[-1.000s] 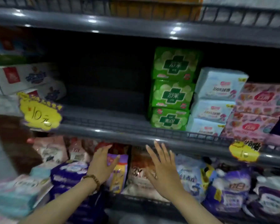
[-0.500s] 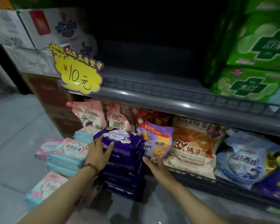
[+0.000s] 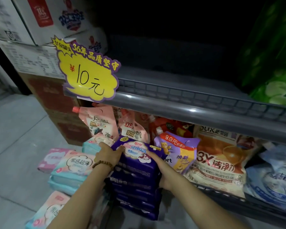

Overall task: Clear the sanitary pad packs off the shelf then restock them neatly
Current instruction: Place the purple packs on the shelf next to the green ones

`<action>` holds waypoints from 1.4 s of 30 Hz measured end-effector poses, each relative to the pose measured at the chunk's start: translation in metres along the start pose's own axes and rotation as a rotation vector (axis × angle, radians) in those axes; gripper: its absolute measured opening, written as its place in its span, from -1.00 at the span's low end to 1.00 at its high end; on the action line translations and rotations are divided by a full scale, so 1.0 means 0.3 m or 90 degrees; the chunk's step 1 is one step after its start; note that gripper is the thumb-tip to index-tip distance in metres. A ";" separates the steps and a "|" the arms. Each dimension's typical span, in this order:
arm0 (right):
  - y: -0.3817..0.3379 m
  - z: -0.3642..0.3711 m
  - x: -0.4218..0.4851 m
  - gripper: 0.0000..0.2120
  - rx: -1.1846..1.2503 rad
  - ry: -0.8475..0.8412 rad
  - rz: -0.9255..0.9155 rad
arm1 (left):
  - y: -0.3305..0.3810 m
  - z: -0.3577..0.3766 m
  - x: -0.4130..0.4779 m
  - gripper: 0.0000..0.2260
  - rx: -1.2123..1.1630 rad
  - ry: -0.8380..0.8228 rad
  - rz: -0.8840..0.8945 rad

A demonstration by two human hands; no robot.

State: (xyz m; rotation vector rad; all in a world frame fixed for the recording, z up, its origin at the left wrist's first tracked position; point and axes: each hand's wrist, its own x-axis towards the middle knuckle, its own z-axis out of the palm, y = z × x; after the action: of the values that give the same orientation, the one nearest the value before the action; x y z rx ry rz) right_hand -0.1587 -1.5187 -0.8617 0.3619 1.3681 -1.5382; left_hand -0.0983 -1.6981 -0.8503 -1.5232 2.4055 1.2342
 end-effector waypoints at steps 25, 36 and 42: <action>0.095 -0.158 -0.235 -0.55 0.157 0.004 -0.074 | -0.032 0.027 -0.121 0.02 -0.065 -0.320 0.064; -0.007 -0.167 -0.662 -0.41 -0.010 -0.012 -0.299 | 0.079 -0.159 -0.580 -0.39 -0.267 -0.230 0.350; -0.189 -0.137 -0.921 -0.27 -0.187 0.019 -0.579 | 0.312 -0.319 -0.760 -0.53 -0.389 -0.116 0.565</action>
State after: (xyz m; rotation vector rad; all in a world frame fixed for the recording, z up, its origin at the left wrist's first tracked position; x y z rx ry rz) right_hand -0.0955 -1.3615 -0.6325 -0.5003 1.8802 -1.9849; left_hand -0.0183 -1.5701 -0.6333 -0.2340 2.7795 2.2745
